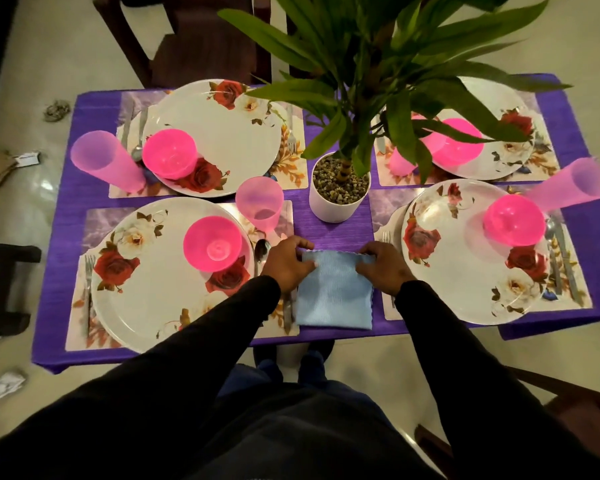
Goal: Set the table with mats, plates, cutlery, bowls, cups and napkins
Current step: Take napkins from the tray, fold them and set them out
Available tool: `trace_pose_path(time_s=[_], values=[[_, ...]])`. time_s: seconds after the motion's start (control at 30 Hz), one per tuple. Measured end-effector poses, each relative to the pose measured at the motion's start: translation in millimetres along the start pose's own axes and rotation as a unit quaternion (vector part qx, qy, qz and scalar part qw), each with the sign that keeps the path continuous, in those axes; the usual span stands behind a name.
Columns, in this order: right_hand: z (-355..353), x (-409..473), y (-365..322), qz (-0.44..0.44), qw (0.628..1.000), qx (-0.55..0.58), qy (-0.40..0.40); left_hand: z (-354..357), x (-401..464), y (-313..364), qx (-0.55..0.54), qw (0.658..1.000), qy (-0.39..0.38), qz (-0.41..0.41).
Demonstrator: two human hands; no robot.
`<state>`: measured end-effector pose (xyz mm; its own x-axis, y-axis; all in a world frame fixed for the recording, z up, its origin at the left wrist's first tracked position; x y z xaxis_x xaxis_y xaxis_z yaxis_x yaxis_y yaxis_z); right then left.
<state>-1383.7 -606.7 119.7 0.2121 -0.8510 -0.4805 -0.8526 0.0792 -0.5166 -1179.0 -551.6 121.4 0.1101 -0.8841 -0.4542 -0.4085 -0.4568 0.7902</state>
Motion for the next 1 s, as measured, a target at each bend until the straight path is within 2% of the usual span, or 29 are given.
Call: trace_pose_path(time_s=[0.17,0.33,0.5,0.6,0.7,0.8,1.0], values=[[-4,-3,1,0.001,0.999,0.031,0.041,-4,1,3,0.041,0.998,0.044,0.016],[-4,-10,8,0.051,0.99,0.125,0.047,-11,2,5,0.009,0.998,0.058,-0.019],[-11,-11,6,0.047,0.993,0.087,0.07,-16,1,8,0.053,0.995,0.089,-0.012],[-16,-13,-2,0.031,0.993,0.088,0.077,-18,2,4,0.054,0.992,0.103,-0.048],[-16,-12,0,0.038,0.993,0.082,0.071,-14,5,2,0.075,0.99,0.082,-0.088],[-17,-12,3,0.051,0.995,0.047,0.073,-16,7,5,0.097,0.988,0.088,-0.083],[-26,-6,-4,0.06,0.993,0.032,0.1,-16,9,9,0.071,0.988,0.108,-0.081]])
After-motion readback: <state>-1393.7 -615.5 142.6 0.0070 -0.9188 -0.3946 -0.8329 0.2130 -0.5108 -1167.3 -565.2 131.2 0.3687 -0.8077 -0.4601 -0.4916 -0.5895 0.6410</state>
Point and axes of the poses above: each hand's wrist, its own x-axis towards the middle knuckle, its own z-axis out of the palm, y = z × x, the point moved 8 cm from there along x, towards the middle knuckle, and after that the axes turned 3 degrees about -x, right-handed, at the moved point
